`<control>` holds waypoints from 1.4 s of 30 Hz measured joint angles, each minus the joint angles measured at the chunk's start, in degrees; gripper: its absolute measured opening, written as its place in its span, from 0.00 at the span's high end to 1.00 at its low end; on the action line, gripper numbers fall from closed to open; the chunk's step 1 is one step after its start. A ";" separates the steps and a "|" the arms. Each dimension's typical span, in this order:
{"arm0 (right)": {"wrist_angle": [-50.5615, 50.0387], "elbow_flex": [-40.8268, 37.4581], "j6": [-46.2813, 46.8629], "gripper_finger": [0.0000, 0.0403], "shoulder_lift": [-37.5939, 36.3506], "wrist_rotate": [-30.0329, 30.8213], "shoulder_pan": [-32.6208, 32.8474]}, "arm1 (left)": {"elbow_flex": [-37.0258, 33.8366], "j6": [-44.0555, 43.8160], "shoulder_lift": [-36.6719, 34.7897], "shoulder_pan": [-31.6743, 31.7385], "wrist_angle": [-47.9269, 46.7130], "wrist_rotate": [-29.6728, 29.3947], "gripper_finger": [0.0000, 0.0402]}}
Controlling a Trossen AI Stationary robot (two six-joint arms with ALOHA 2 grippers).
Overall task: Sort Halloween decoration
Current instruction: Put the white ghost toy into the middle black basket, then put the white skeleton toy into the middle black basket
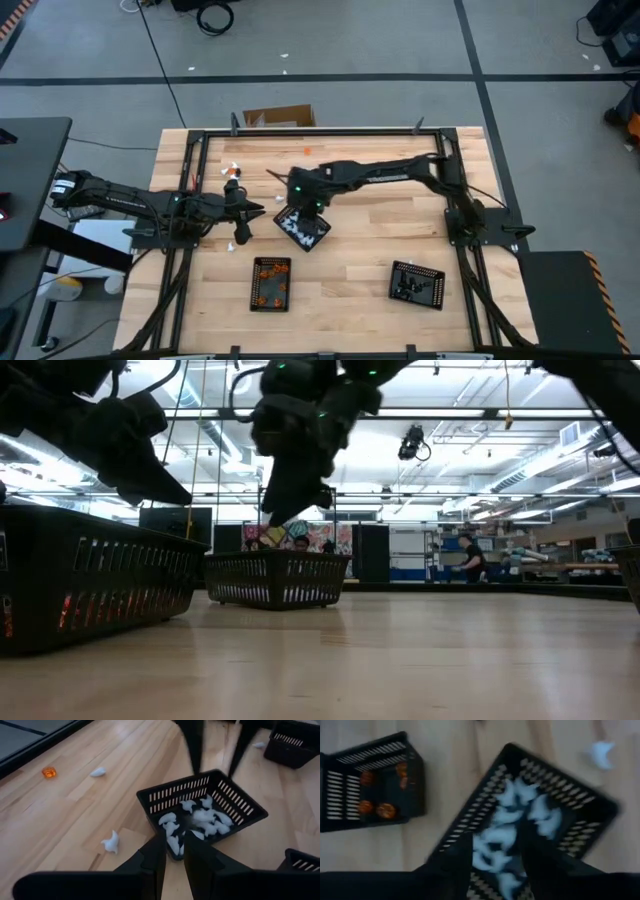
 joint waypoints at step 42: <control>-30.05 29.14 -10.39 0.37 23.22 11.15 -19.72 | 0.00 1.36 -0.02 0.00 -2.17 0.13 0.81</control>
